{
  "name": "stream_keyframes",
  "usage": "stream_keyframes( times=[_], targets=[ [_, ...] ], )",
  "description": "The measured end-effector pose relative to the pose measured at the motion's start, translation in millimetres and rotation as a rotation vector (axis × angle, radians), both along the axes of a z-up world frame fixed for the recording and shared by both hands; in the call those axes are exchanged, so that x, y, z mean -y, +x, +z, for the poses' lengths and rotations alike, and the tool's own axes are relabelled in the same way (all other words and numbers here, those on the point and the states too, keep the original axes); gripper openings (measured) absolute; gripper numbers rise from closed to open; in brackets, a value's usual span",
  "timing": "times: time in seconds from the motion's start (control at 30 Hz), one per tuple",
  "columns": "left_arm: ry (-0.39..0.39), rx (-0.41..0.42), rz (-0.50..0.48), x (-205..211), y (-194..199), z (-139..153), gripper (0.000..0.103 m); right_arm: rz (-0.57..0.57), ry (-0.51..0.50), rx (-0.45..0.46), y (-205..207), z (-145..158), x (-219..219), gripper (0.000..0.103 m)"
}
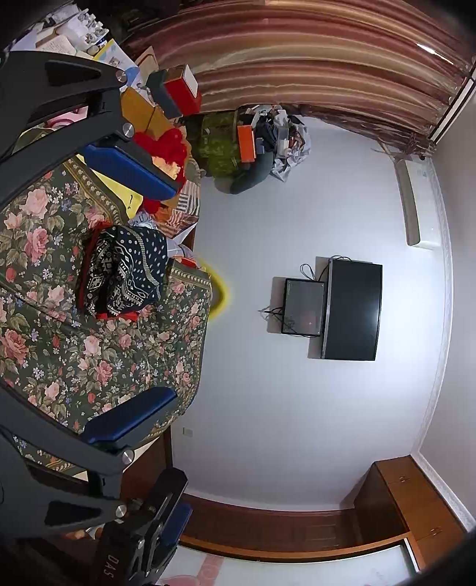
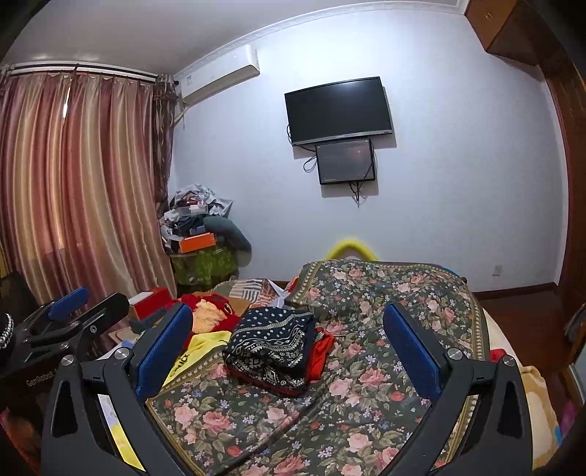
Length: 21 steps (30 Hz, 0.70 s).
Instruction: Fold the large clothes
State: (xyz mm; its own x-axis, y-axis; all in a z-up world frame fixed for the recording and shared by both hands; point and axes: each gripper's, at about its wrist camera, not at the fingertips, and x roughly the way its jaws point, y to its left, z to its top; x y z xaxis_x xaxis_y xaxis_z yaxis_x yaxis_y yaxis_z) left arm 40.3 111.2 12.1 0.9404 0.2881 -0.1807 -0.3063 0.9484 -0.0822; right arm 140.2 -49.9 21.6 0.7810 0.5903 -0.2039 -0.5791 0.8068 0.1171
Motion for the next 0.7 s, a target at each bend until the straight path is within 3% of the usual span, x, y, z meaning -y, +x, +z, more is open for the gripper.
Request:
stream_keyframes(
  times=[0.7],
  targets=[
    [0.016,-0.018,-0.032,0.4,1.3,-1.4,0.102,-0.003,0.002,0.001,-1.1,0.4,-0.7,0.103]
  ],
)
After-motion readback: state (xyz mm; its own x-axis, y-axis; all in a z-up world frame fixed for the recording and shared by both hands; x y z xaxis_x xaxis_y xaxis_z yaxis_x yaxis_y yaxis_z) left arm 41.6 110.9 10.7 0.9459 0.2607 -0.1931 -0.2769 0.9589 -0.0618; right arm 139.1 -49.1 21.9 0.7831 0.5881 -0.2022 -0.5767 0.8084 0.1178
